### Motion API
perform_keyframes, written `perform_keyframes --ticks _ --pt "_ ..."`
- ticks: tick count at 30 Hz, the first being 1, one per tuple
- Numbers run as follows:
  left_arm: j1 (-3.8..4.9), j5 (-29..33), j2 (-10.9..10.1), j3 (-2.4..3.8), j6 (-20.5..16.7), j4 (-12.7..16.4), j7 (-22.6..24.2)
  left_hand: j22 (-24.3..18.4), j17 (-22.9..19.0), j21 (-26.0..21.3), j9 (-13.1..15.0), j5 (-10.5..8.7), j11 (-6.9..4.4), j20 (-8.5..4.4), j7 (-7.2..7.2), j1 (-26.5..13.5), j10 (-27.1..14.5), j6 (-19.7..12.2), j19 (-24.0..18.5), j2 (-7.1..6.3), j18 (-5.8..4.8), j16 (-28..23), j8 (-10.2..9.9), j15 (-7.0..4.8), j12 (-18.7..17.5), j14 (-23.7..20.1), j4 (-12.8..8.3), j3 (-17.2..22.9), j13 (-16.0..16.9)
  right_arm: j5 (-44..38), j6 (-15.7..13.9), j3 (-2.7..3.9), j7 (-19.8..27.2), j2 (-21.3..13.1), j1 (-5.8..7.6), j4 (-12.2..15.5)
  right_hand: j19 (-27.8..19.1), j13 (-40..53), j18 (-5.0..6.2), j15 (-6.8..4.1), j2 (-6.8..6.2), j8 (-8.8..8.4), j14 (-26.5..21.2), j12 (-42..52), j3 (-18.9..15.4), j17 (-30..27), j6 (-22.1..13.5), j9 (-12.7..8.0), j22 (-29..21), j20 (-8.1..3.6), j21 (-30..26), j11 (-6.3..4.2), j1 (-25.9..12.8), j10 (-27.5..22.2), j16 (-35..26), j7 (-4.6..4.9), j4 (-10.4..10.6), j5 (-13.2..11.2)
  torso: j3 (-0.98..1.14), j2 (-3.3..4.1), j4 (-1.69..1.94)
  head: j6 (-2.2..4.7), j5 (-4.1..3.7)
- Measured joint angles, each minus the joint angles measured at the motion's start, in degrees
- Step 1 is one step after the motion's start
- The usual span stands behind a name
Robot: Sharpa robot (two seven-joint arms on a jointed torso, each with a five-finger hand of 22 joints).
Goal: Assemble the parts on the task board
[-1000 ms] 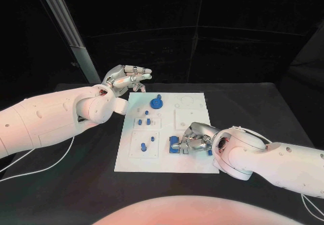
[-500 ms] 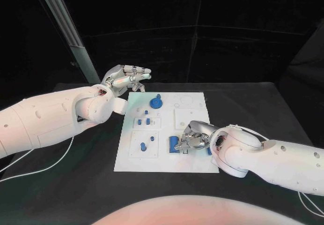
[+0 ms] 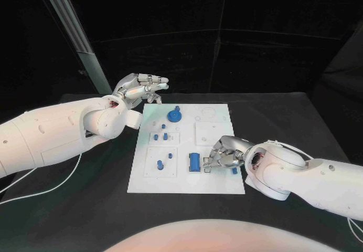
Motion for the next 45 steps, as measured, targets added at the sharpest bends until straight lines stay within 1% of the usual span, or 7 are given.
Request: perform_keyframes --ticks 2,5,9,14,25,34,45 --pt "0.0 0.0 0.0 0.0 0.0 0.0 0.0 0.0 0.0 0.0 0.0 0.0 0.0 0.0 0.0 0.0 0.0 0.0 0.0 0.0 0.0 0.0 0.0 0.0 0.0 0.0 0.0 0.0 0.0 1.3 -0.8 -0.01 2.8 -2.1 0.0 0.6 -0.6 0.0 0.0 0.86 0.04 -1.48 -0.1 -1.4 -0.2 0.0 -1.3 -0.7 -0.9 0.57 -0.6 0.75 0.0 -0.8 -0.5 0.9 -0.4 0.8 0.01 -0.02 -0.01 0.1 -0.07" --pt "0.0 0.0 0.0 -0.01 0.0 0.0 0.0 0.0 0.0 0.0 0.0 0.0 0.0 0.0 0.0 0.0 0.0 0.0 0.0 0.0 0.0 0.0 0.0 0.0 0.0 0.0 0.0 0.0 0.0 3.0 -1.9 0.0 7.1 -5.5 0.0 1.4 -0.9 0.0 0.0 1.06 0.91 -3.04 -0.1 -2.2 0.0 0.0 -2.1 -1.8 -1.4 0.91 -0.7 1.33 0.9 -1.3 -0.6 1.69 -1.1 1.3 0.01 -0.04 -0.05 0.28 -0.14" --pt "0.0 0.0 -0.1 -0.01 0.1 0.0 -0.1 0.0 0.0 0.0 0.0 0.0 0.0 0.0 0.0 0.0 0.0 0.0 0.0 0.0 0.0 0.0 0.0 0.0 0.0 0.0 0.0 0.0 0.0 4.1 -2.9 0.0 10.7 -9.3 0.01 2.0 -0.7 0.0 0.0 1.34 1.58 -3.55 0.0 -2.2 0.2 0.0 -2.1 -2.5 -1.3 1.12 -0.7 1.49 1.6 -1.2 -0.6 1.69 -1.3 1.3 0.01 -0.04 -0.12 0.38 -0.38" --pt "0.0 0.0 -0.1 -0.04 0.1 0.0 -0.1 0.0 0.0 0.0 0.0 0.0 -0.02 0.0 0.0 0.0 0.0 0.0 0.0 0.0 0.0 0.0 0.0 0.0 0.1 0.0 0.0 0.0 0.0 3.2 -3.1 0.0 11.4 -12.0 0.02 2.2 -0.7 0.0 0.0 1.35 1.75 -3.92 0.0 -2.2 -0.3 0.0 -0.7 -3.1 -0.9 1.11 -0.7 1.65 1.8 -1.2 -0.6 1.41 -1.3 1.6 0.02 -0.04 -0.21 0.52 -0.71" --pt "0.0 0.0 -0.1 -0.06 0.2 0.2 -0.1 0.0 -0.1 -0.2 0.0 0.0 -0.21 0.0 0.0 0.0 -0.2 0.0 0.0 0.0 0.0 0.0 0.0 0.0 0.3 0.0 0.0 0.0 0.0 -3.4 1.7 -0.03 3.8 -11.1 -0.04 0.9 -0.7 -6.9 0.0 1.33 0.71 -3.92 0.0 -3.7 -4.3 0.0 2.5 -3.2 -1.6 1.11 -1.0 1.09 -2.0 -1.1 -1.1 0.26 2.4 3.3 0.05 0.02 -0.12 0.66 -1.57" --pt "-0.01 0.0 -0.4 -0.08 0.2 0.3 -0.1 0.0 -0.1 -0.2 0.0 0.0 -0.21 0.0 0.0 0.0 -0.2 0.0 0.0 0.0 0.0 0.0 0.0 0.0 0.3 0.0 0.0 0.0 0.0 -7.9 5.7 0.02 -1.2 -9.8 -0.04 0.0 -0.7 -6.7 0.01 0.9 0.53 -3.72 0.0 -3.8 -5.0 0.0 3.1 -2.6 -1.8 1.11 -1.0 0.79 -2.2 -1.2 -1.1 0.07 2.7 3.3 0.01 0.02 -0.01 0.5 -1.7" --pt "-0.01 0.0 -0.5 -0.09 0.2 0.3 -0.1 0.0 -0.1 -0.2 0.0 0.0 -0.21 0.0 0.0 0.0 -0.2 0.0 0.0 0.0 0.0 0.0 0.0 0.0 0.3 0.0 0.0 0.0 0.0 -10.7 7.8 -0.02 -3.4 -8.3 -0.08 -0.3 -0.7 -6.7 0.01 0.91 0.53 -3.72 0.0 -3.8 -5.1 0.0 3.7 -2.3 -1.8 1.11 -1.0 0.67 -2.2 -1.1 -1.1 -0.19 2.9 3.0 0.01 0.05 -0.01 0.43 -1.57"
